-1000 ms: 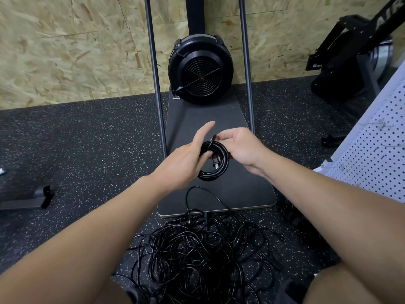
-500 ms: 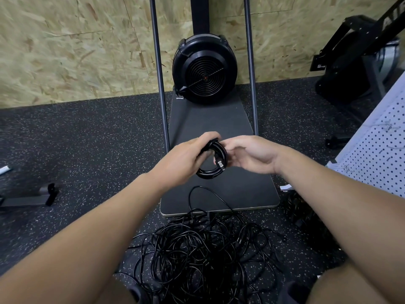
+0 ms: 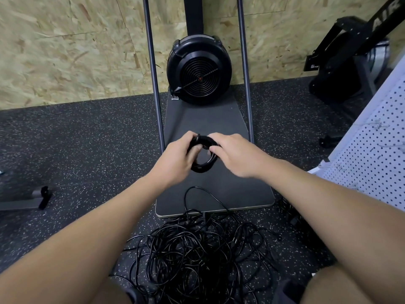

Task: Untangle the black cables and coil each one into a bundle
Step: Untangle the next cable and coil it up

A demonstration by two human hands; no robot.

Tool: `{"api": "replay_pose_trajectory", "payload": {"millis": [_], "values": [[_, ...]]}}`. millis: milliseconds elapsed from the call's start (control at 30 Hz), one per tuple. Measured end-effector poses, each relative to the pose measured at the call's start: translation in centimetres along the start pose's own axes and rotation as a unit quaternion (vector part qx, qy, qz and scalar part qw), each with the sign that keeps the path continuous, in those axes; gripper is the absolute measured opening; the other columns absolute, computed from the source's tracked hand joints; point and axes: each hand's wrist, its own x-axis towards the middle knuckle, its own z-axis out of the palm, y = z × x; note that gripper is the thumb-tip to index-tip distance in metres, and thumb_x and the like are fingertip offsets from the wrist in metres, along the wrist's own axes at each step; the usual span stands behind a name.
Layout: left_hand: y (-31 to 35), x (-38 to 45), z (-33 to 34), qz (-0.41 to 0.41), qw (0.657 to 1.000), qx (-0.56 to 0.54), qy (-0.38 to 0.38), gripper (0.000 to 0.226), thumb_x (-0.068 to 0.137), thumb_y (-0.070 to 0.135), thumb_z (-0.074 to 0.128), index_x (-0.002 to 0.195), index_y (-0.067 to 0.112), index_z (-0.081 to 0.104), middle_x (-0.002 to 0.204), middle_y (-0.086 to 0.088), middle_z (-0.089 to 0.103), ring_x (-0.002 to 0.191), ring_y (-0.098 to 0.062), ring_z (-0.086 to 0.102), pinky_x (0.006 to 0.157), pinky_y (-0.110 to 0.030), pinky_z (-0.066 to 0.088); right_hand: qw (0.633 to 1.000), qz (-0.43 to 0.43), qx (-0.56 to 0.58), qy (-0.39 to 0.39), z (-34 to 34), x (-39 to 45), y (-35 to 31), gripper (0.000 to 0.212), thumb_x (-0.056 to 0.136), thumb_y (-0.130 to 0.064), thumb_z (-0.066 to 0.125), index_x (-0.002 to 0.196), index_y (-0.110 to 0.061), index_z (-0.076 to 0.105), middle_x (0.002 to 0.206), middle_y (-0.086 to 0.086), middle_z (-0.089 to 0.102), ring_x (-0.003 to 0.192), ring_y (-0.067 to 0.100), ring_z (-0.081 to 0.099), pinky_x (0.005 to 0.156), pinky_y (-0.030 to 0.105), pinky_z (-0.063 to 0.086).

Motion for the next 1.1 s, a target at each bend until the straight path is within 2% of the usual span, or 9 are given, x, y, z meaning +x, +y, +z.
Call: {"api": "replay_pose_trajectory", "payload": {"millis": [167,267,400,533,633,767,900,1033,1100], "values": [[1.2,-0.1,-0.1,0.020,0.999,-0.012,0.047,0.038,0.106,0.014,0.067,0.135,0.034,0.051,0.111,0.009,0.064,0.094,-0.014,0.064,0.089,-0.036,0.055,0.989,-0.010,0.120,0.086,-0.1,0.0,-0.5,0.025,0.114,-0.027,0.048,0.119,-0.031,0.071,0.094,-0.014,0.077,0.086,0.015,0.069,0.085,0.046,0.056],[1.2,-0.1,-0.2,0.020,0.996,0.069,0.054,0.039,0.099,0.033,0.080,0.127,0.034,0.053,0.106,0.011,0.061,0.092,-0.013,0.062,0.083,-0.037,0.052,0.987,-0.014,0.146,0.071,0.3,-0.1,-0.5,0.028,0.113,-0.029,0.047,0.122,-0.034,0.073,0.094,-0.009,0.078,0.087,0.020,0.074,0.087,0.051,0.060],[1.2,0.0,-0.7,0.025,0.986,0.160,0.041,0.033,0.105,0.049,0.066,0.121,0.025,0.051,0.107,0.005,0.066,0.094,-0.029,0.066,0.081,-0.047,0.053,0.987,-0.010,0.149,0.063,0.2,-0.1,-1.0,0.028,0.116,-0.026,0.046,0.115,-0.028,0.074,0.092,-0.003,0.077,0.080,0.014,0.075,0.084,0.041,0.061],[1.2,-0.1,-0.1,0.011,0.976,0.216,0.028,0.038,0.111,0.051,0.053,0.110,0.015,0.042,0.105,-0.008,0.066,0.084,-0.046,0.064,0.072,-0.054,0.052,0.993,0.003,0.110,0.051,0.8,0.0,-1.1,0.026,0.116,-0.032,0.042,0.122,-0.029,0.068,0.094,-0.004,0.075,0.084,0.016,0.071,0.086,0.046,0.056],[1.1,-0.4,0.0,-0.008,0.982,0.189,0.018,0.035,0.115,0.045,0.050,0.105,0.014,0.038,0.099,-0.011,0.065,0.079,-0.047,0.060,0.068,-0.051,0.047,0.992,0.017,0.123,0.037,2.0,-0.3,-1.5,0.025,0.114,-0.043,0.051,0.134,-0.030,0.059,0.101,-0.010,0.073,0.092,0.010,0.068,0.084,0.037,0.053],[0.7,-0.6,-0.3,-0.031,0.996,0.078,0.019,0.031,0.112,0.045,0.059,0.110,0.017,0.046,0.083,0.003,0.064,0.074,-0.027,0.060,0.066,-0.042,0.039,0.976,0.034,0.192,0.092,2.5,-0.2,-1.5,0.021,0.114,-0.038,0.053,0.114,-0.026,0.070,0.090,-0.006,0.075,0.078,0.007,0.067,0.075,0.032,0.052],[1.8,-0.4,-0.1,-0.037,0.999,-0.034,-0.001,0.033,0.107,0.040,0.069,0.131,0.028,0.050,0.103,0.014,0.074,0.088,-0.005,0.068,0.078,-0.020,0.052,0.953,0.052,0.239,0.178,2.4,0.1,-1.6,0.026,0.113,-0.033,0.053,0.106,-0.026,0.076,0.086,-0.005,0.075,0.083,0.011,0.069,0.080,0.038,0.053],[2.7,-0.6,0.6,-0.008,0.998,0.005,0.061,0.019,0.115,0.044,0.049,0.125,0.029,0.046,0.095,0.011,0.069,0.079,-0.014,0.064,0.072,-0.041,0.047,0.942,0.042,0.255,0.214,1.9,0.1,-2.6,0.026,0.114,-0.033,0.052,0.102,-0.027,0.074,0.075,-0.003,0.069,0.068,0.007,0.058,0.067,0.032,0.045],[2.9,-0.7,0.4,-0.002,0.996,0.029,0.079,0.020,0.117,0.046,0.042,0.121,0.027,0.043,0.096,0.010,0.066,0.079,-0.021,0.059,0.068,-0.041,0.037,0.946,0.040,0.231,0.225,1.6,0.0,-3.0,0.026,0.114,-0.036,0.051,0.102,-0.030,0.073,0.074,-0.004,0.068,0.068,0.008,0.059,0.065,0.028,0.043]]}}
